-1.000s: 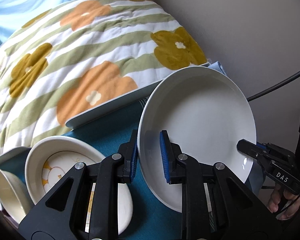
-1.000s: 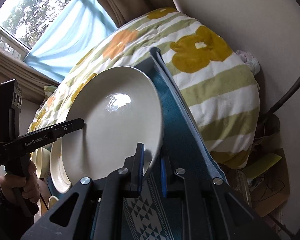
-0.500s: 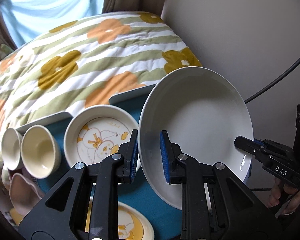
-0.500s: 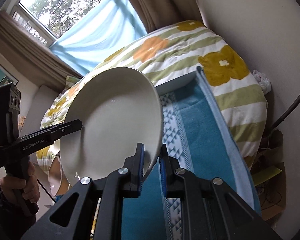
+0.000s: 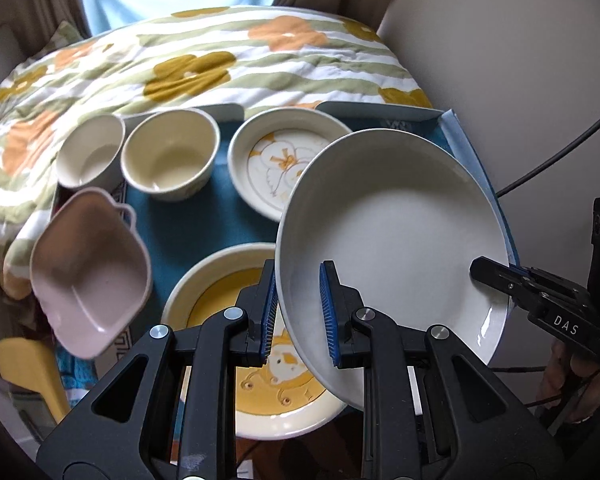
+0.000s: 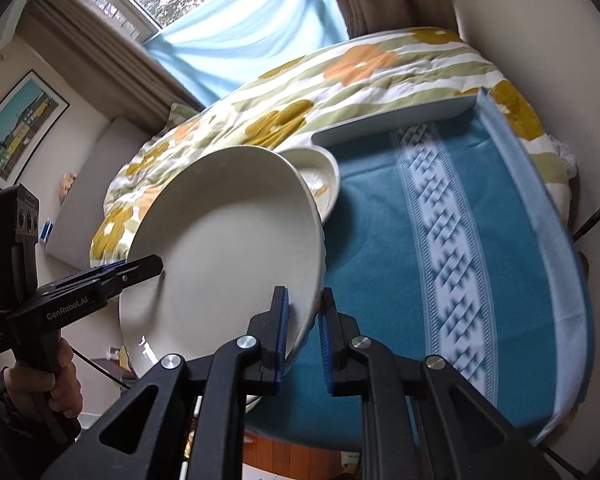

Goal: Organize plates and bowls

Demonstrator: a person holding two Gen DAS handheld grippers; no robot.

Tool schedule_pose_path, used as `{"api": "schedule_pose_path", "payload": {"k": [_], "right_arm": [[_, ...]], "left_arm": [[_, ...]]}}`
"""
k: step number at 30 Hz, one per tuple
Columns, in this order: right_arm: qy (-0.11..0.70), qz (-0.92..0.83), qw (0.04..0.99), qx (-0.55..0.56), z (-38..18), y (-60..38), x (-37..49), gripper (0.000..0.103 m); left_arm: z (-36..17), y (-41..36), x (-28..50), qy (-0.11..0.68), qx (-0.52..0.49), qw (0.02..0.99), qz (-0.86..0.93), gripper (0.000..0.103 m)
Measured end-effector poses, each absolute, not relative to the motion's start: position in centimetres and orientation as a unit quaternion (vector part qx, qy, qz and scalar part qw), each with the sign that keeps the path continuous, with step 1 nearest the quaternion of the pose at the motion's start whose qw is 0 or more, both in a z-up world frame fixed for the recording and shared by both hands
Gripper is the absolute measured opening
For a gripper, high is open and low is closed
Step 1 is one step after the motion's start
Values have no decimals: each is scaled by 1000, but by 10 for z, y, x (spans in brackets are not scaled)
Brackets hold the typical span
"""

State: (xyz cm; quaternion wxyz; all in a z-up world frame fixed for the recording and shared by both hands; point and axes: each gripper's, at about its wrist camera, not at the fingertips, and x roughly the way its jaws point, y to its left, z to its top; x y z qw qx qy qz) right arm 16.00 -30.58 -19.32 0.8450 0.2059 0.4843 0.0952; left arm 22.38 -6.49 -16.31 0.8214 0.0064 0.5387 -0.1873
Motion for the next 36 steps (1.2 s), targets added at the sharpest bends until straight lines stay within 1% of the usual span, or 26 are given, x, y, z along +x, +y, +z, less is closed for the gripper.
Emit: {"api": "schedule_pose_path", "payload": {"k": [10, 15, 23, 29, 36], "right_arm": [[516, 116, 830, 176, -253, -253, 155, 13], [520, 116, 831, 161, -268, -240, 159, 13], [512, 119, 840, 135, -271, -229, 166, 13], [517, 121, 838, 128, -272, -228, 170, 13], [519, 117, 844, 72, -272, -213, 170, 13]], "left_arm": [[-240, -4, 187, 579, -29, 801, -146, 18], [-265, 9, 181, 584, -45, 798, -138, 18], [-282, 7, 183, 585, -28, 802, -117, 18], [-282, 2, 188, 581, -10, 807, -110, 18], [-277, -10, 181, 560, 64, 822, -81, 18]]}}
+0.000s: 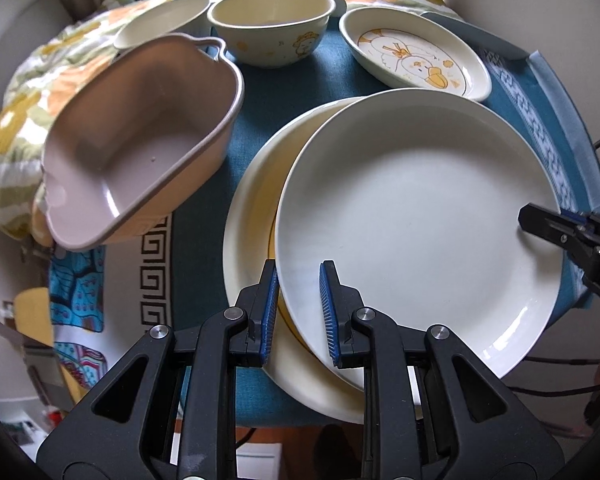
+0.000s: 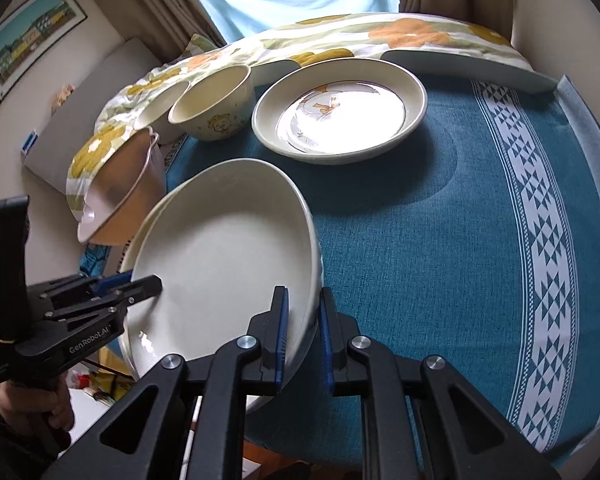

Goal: Organize plates and bowls

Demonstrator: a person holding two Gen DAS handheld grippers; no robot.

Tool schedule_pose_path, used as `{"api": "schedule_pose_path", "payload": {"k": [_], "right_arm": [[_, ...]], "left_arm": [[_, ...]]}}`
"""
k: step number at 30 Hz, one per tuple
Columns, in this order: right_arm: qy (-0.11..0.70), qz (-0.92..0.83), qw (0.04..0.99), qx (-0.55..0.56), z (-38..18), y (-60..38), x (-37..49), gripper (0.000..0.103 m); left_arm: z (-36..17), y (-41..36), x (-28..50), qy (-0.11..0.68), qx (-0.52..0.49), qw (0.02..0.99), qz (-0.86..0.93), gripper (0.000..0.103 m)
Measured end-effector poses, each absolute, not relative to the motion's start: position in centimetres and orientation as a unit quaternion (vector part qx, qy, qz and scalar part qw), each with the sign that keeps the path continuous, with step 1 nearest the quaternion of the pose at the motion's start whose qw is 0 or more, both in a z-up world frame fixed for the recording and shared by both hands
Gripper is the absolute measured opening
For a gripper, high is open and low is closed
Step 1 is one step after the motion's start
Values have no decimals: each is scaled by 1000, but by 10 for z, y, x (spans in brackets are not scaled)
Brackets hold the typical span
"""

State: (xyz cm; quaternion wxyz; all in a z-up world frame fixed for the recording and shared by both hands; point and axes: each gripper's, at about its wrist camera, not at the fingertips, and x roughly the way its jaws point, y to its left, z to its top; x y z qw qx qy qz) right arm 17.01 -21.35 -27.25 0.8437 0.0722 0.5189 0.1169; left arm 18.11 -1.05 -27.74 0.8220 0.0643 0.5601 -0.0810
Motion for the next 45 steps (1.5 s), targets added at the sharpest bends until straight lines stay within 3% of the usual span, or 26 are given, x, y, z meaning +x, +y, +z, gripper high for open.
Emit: {"api": "schedule_pose_path", "payload": {"k": [11, 29, 45], "right_arm": [[514, 104, 851, -6, -273, -196, 170, 13], [511, 96, 854, -32, -272, -187, 170, 13], [506, 93, 857, 15, -256, -194, 161, 13]], "left_arm": [[-274, -22, 171, 530, 139, 835, -44, 18], [-276, -43, 158, 497, 235, 835, -8, 18], [-251, -30, 155, 499, 197, 844, -20, 18]]}}
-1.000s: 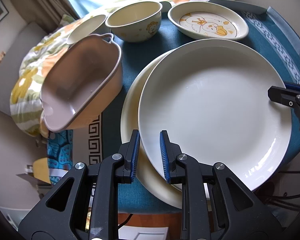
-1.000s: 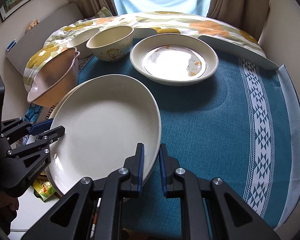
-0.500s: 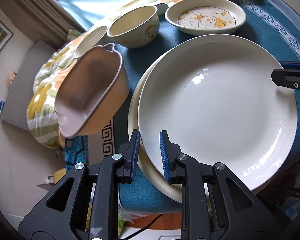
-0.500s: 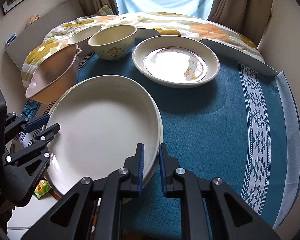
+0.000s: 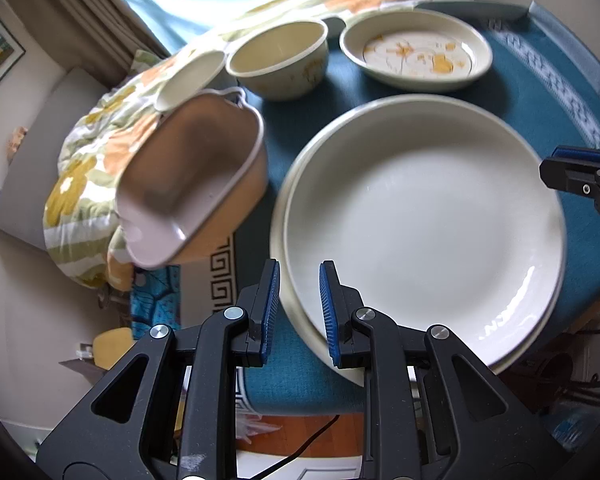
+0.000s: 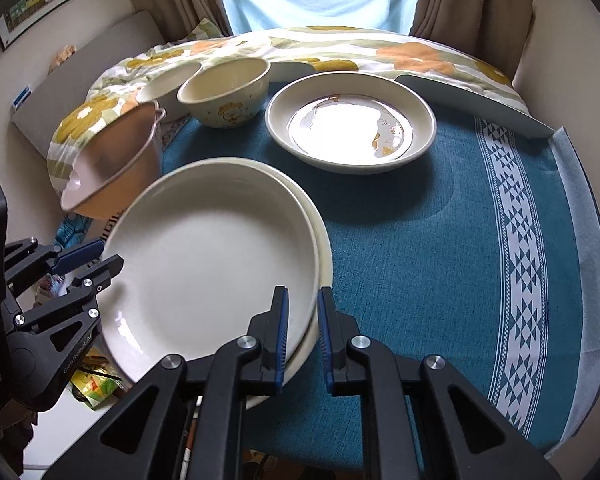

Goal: Organize plates and bowls

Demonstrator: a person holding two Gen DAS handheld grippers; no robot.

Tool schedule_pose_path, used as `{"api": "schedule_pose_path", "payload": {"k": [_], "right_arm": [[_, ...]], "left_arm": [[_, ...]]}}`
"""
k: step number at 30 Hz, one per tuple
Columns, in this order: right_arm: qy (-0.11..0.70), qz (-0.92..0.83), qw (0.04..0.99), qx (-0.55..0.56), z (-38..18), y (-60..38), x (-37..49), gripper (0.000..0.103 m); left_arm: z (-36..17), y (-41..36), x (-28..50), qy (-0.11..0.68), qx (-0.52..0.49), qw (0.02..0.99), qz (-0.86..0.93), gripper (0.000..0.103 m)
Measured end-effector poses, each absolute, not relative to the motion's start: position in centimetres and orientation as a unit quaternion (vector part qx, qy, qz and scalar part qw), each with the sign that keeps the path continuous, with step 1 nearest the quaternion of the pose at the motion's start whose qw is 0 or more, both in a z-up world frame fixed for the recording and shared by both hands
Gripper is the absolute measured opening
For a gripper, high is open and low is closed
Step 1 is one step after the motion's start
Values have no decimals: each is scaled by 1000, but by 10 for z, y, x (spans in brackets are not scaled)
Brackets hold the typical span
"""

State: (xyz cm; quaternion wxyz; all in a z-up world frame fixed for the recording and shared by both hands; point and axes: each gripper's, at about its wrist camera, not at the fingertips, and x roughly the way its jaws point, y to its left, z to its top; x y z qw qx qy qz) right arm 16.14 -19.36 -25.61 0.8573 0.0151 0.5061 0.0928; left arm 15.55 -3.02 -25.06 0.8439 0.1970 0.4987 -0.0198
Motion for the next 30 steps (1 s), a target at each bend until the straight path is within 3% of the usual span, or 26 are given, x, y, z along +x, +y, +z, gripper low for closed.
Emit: {"api": "schedule_pose_path", "payload": {"k": [2, 3, 4, 6, 8, 9, 16, 26, 30], "right_arm": [[503, 95, 859, 35, -243, -198, 158, 13], [501, 95, 859, 45, -237, -201, 156, 13], [496, 93, 861, 54, -228, -204, 154, 14], [481, 81, 872, 51, -211, -207, 149, 28], [454, 76, 886, 50, -192, -214, 142, 95], [443, 73, 892, 52, -184, -218, 139, 103], [408, 50, 910, 56, -150, -256, 155, 103], [458, 90, 884, 8, -158, -305, 267, 103], [493, 128, 860, 2, -192, -316, 317, 102]], "left_arm": [[-233, -30, 152, 487, 192, 852, -23, 25], [-222, -29, 152, 479, 184, 858, -27, 45], [-211, -28, 151, 469, 174, 865, -30, 80], [-184, -24, 147, 431, 153, 888, -38, 103], [-164, -24, 146, 414, 141, 897, -61, 103], [-157, -24, 148, 416, 133, 896, -76, 103], [-134, -26, 172, 435, 55, 890, -122, 103], [-164, -46, 256, 490, -73, 861, -115, 102], [-205, -56, 299, 535, -122, 830, -100, 82]]}}
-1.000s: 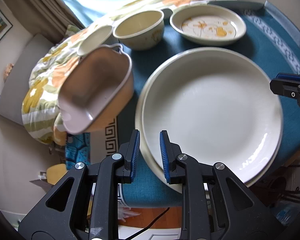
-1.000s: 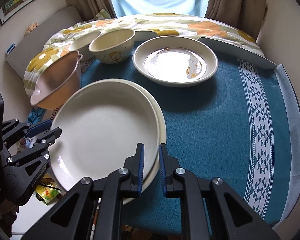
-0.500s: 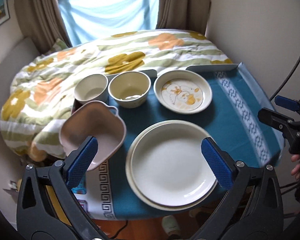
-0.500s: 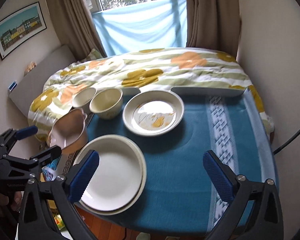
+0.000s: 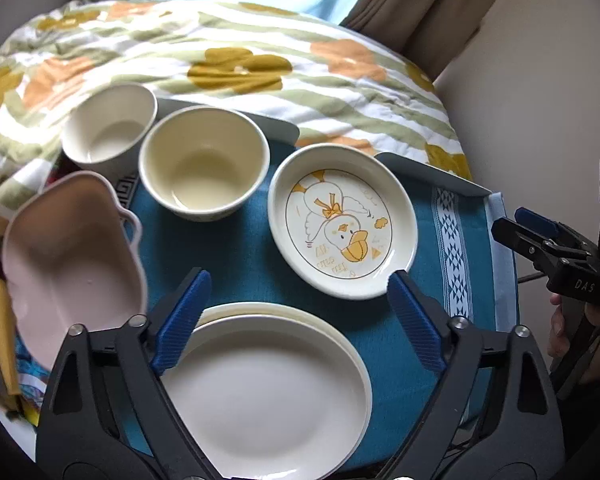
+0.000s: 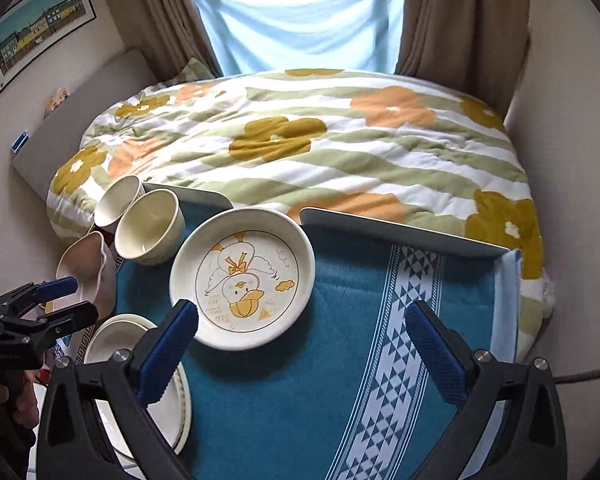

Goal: Organize plates and bowls

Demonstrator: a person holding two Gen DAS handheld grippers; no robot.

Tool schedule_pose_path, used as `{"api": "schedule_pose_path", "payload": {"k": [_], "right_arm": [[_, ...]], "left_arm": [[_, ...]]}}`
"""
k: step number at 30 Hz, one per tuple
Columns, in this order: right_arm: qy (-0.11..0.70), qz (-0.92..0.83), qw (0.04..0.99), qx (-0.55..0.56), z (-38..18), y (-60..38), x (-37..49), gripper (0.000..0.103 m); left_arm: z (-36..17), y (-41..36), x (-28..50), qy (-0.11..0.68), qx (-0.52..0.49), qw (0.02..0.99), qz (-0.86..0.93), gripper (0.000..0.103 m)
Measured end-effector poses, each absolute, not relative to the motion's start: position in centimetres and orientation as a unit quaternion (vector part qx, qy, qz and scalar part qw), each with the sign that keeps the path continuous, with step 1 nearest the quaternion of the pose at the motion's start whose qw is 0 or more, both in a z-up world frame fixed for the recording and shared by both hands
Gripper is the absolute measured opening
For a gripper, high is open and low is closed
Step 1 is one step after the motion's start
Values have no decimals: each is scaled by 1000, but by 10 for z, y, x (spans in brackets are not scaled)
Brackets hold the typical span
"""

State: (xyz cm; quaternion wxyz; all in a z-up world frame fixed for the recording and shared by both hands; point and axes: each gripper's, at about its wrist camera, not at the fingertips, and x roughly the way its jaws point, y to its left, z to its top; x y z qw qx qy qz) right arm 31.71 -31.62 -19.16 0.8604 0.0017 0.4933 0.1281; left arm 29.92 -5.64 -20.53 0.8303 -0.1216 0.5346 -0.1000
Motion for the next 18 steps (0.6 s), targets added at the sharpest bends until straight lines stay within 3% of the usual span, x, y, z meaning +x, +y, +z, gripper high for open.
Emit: {"api": "schedule_pose_path", "payload": {"k": [3, 5, 6, 15, 17, 18], "right_arm": [[526, 153, 837, 0, -222, -319, 348, 86], [544, 172, 821, 3, -240, -319, 363, 68], [553, 183, 813, 4, -250, -318, 369, 65], [589, 241, 771, -6, -293, -308, 403, 31], [590, 246, 769, -10, -297, -307, 406, 17], [591, 251, 767, -8, -298, -306, 406, 15]], "left_arm": [[-240, -65, 323, 567, -142, 807, -87, 62], [-259, -71, 333, 584, -148, 794, -78, 49], [-269, -74, 338, 592, -152, 788, -72, 44], [-305, -81, 351, 613, -175, 769, -44, 23], [-308, -81, 354, 613, -177, 769, -39, 17], [-308, -82, 354, 611, -177, 771, -36, 16]]}}
